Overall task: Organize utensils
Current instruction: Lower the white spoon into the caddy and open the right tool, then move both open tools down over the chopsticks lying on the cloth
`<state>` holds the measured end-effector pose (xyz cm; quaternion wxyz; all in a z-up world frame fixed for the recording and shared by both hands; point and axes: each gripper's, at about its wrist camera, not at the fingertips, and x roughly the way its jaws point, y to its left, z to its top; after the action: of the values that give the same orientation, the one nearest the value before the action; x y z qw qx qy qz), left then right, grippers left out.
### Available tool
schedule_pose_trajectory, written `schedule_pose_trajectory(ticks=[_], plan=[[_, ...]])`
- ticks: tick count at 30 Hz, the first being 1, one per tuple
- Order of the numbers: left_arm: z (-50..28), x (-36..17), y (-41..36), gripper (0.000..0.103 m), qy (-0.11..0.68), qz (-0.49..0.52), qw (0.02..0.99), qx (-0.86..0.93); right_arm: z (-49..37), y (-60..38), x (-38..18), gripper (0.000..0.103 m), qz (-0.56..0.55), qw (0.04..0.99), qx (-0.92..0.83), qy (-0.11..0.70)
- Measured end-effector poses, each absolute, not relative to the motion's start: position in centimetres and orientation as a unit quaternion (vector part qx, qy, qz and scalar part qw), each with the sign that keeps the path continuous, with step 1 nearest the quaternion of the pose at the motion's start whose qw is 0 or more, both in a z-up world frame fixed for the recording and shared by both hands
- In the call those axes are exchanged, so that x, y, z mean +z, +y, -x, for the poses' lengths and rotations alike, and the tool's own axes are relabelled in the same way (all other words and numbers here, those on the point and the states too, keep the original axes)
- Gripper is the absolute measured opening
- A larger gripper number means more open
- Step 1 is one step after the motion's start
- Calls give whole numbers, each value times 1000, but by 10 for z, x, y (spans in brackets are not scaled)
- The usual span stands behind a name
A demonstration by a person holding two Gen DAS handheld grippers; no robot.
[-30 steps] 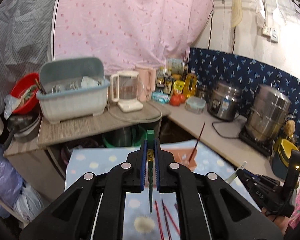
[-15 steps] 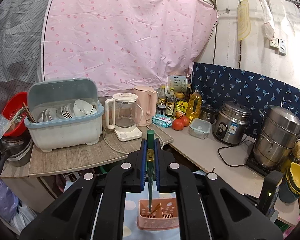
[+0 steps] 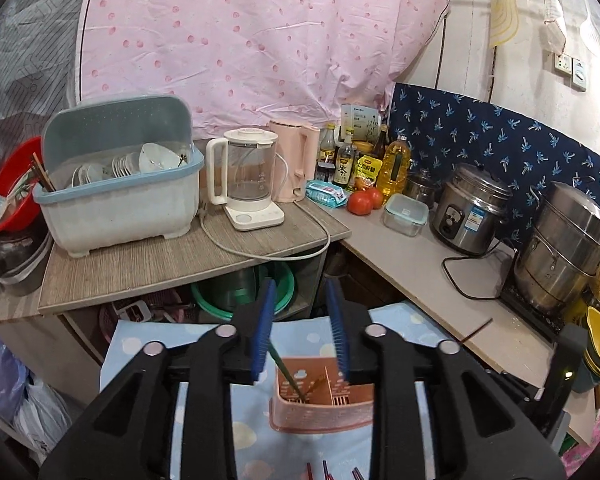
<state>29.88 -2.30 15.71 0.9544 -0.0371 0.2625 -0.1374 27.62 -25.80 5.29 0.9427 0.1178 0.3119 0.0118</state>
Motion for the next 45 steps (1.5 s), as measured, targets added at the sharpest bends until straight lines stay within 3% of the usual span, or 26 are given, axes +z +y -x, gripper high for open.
schedule_pose_trajectory(ticks=[10,20,27,39,45], plan=[[-216,106,-15,36,317,27,937,-146,-180,-261,46,24,-118,941,11,318],[-119,-7,-13,36,431,26,888,-157,-64,-259,-18,24,-103,919,-2,380],[-74,-54,-14,36,469,17,869,-160,-9,-251,-69,24,-100,895,1,434],[-50,-93,-20,36,491,3,855,-168,0,-238,-106,23,-89,884,13,460],[-58,-100,-24,34,493,-2,855,-158,-4,-237,-108,18,-86,884,13,459]])
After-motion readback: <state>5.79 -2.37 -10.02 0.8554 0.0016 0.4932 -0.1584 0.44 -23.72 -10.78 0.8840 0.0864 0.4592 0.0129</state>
